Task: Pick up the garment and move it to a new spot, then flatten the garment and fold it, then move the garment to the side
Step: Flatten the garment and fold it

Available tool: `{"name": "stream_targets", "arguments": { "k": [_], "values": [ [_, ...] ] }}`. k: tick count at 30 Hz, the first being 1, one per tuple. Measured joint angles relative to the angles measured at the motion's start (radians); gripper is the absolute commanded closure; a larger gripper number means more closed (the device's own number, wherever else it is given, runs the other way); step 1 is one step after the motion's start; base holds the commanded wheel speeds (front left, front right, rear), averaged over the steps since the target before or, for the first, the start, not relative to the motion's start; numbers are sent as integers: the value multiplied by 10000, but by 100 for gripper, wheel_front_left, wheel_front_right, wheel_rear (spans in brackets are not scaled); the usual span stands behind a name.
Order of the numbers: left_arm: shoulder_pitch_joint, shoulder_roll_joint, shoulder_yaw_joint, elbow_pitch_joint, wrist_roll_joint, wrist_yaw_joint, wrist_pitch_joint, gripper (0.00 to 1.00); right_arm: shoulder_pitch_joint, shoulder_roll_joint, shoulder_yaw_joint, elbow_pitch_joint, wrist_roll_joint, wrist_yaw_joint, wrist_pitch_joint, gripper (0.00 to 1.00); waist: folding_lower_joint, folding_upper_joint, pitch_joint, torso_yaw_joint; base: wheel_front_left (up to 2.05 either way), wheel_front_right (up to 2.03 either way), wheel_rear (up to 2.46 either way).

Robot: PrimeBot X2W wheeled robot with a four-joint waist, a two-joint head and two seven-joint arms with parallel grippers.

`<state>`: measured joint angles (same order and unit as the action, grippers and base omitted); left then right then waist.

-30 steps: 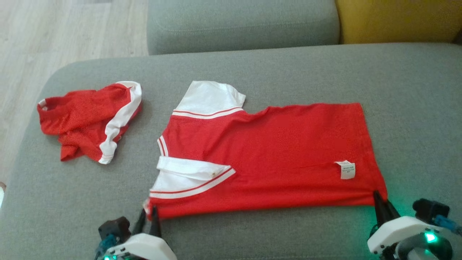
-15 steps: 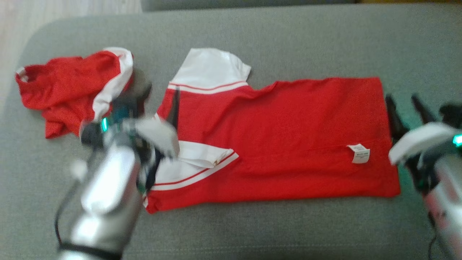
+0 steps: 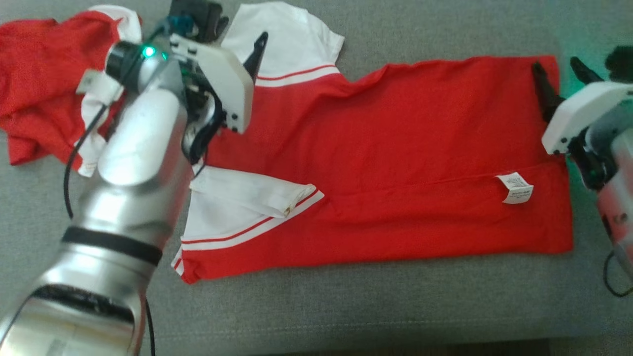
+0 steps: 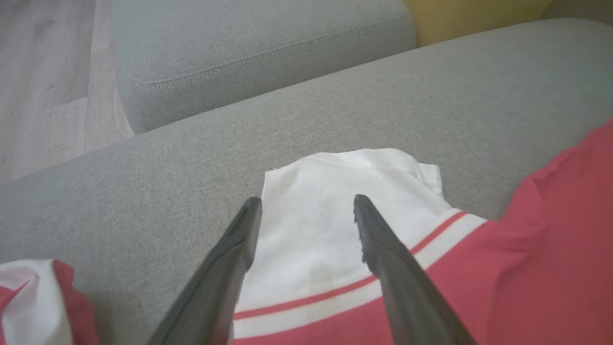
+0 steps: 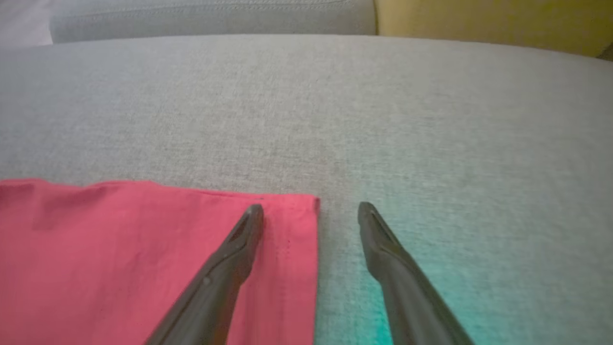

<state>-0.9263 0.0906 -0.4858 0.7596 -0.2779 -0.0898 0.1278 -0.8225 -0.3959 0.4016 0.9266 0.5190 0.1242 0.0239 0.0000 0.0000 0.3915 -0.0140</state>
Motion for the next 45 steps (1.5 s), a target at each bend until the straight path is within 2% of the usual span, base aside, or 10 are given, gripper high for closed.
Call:
{"name": "stream_targets", "arguments": {
  "k": [2,3,4,5,23,28,29,33,34,45],
  "values": [
    [-370,-6,-59,313,-71,-102,40,0,-226,10,364,84,142,0,263,2,0,0,219,-25,0,0,0],
    [-514,-8,-59,451,-102,-130,40,0,-307,19,522,71,272,0,280,20,0,0,312,-40,0,0,0],
    [-644,-10,-59,600,-163,-165,44,0,-395,4,702,50,353,0,286,75,0,0,395,-55,0,0,0],
    [-751,-10,-56,731,-211,-169,88,0,-491,-15,846,17,443,0,293,100,0,0,462,-72,0,0,0],
    [-2316,27,230,2583,-1760,-347,1801,0,-1332,-96,2529,-134,2065,2,-518,100,0,0,1121,-755,0,0,0],
    [-2515,27,244,2629,-2048,-347,1647,0,-1473,-61,2890,-81,2357,0,-740,100,0,0,1191,-883,0,0,0],
    [-2565,6,251,2631,-2123,-347,1599,14,-1507,-61,2976,-63,2408,0,-779,100,0,0,1200,-894,0,0,0],
    [-2665,-31,282,2675,-2311,-347,1256,88,-1558,-61,3214,13,2602,0,-905,100,0,0,1196,-907,0,0,0],
    [-2676,-27,251,2729,-2313,-347,1256,100,-1583,-61,3289,46,2663,0,-940,100,0,0,1185,-909,0,0,0],
    [-2673,81,-293,2970,-2144,-349,-75,100,-1702,-61,3825,395,3116,0,-1457,100,1,0,871,-852,0,0,0]
  ]
}}
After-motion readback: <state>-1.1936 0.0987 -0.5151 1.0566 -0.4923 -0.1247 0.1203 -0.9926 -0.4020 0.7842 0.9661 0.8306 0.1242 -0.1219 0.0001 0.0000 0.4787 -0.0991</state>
